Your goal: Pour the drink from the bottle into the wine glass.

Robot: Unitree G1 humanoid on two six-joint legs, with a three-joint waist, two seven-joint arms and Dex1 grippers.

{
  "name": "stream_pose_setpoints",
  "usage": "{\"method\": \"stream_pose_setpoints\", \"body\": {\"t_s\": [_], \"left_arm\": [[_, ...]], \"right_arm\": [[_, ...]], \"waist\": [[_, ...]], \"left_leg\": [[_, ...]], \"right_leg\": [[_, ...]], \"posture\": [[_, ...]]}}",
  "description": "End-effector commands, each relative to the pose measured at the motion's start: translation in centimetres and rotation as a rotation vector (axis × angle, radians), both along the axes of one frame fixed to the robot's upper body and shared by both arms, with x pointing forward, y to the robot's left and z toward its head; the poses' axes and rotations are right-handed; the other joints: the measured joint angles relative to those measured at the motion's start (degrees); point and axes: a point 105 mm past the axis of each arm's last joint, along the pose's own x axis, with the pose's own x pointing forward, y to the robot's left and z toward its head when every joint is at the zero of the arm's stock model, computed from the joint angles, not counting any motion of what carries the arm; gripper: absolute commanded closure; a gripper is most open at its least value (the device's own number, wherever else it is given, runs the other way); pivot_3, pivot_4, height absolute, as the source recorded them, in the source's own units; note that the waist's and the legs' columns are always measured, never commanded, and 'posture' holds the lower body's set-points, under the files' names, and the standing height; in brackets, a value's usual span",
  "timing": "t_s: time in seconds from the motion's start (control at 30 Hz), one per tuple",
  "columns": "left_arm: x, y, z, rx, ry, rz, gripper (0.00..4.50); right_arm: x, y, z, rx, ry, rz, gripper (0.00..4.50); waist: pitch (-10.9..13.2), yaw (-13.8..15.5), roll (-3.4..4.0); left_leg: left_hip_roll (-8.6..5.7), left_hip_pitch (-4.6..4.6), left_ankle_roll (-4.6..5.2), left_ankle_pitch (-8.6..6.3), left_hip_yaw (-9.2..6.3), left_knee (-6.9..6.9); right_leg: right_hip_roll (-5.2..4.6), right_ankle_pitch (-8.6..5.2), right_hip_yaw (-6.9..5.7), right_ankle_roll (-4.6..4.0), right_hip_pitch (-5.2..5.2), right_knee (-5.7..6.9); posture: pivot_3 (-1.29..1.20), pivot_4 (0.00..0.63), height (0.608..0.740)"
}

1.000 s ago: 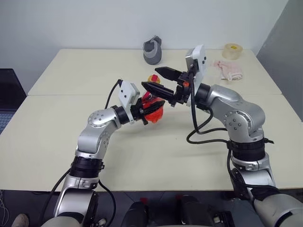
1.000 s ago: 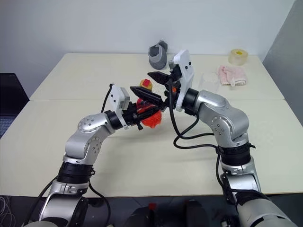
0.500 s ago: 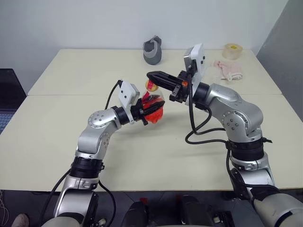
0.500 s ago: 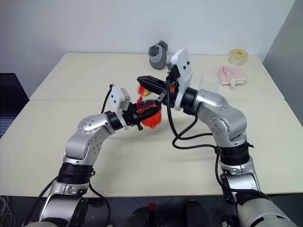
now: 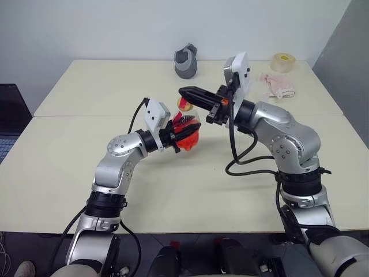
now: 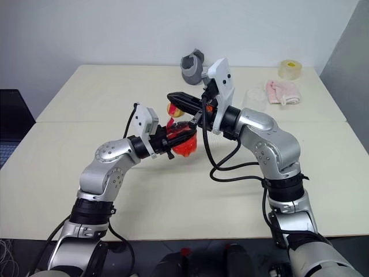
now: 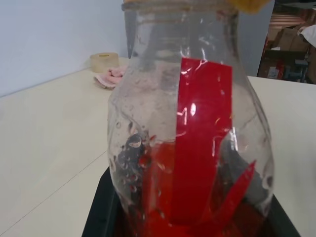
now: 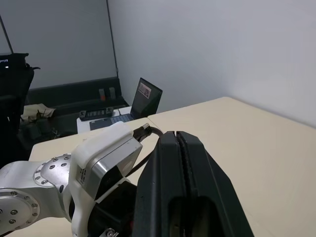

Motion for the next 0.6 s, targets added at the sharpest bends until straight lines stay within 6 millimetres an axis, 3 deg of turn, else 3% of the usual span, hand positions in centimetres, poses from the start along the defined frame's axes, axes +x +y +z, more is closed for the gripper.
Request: {"method": "stream_pose_setpoints", "body": {"t_s": [0.03, 0.6], "left_arm": [[-0.43, -0.53, 1.80, -0.022, -0.072, -0.024, 3.08], [-0.79, -0.23, 1.37, -0.019, -0.057, -0.020, 3.08]], "right_arm": [[0.22, -0.34, 1.41, 0.006, -0.046, -0.013, 4.45], [-0.08, -0.79, 2.16, -0.013, -0.056, -0.002, 4.45]], "waist": [[0.00, 0.00, 0.00], [0.00, 0.00, 0.00]], "left_leg": [[0.00, 0.00, 0.00, 0.00, 0.00, 0.00], [0.00, 0.00, 0.01, 0.00, 0.00, 0.00]], "right_leg": [[0.00, 0.00, 0.00, 0.00, 0.00, 0.00], [0.00, 0.00, 0.00, 0.00, 0.00, 0.00]], "posture": [[0.00, 0.150, 0.740], [0.00, 0.150, 0.740]]}}
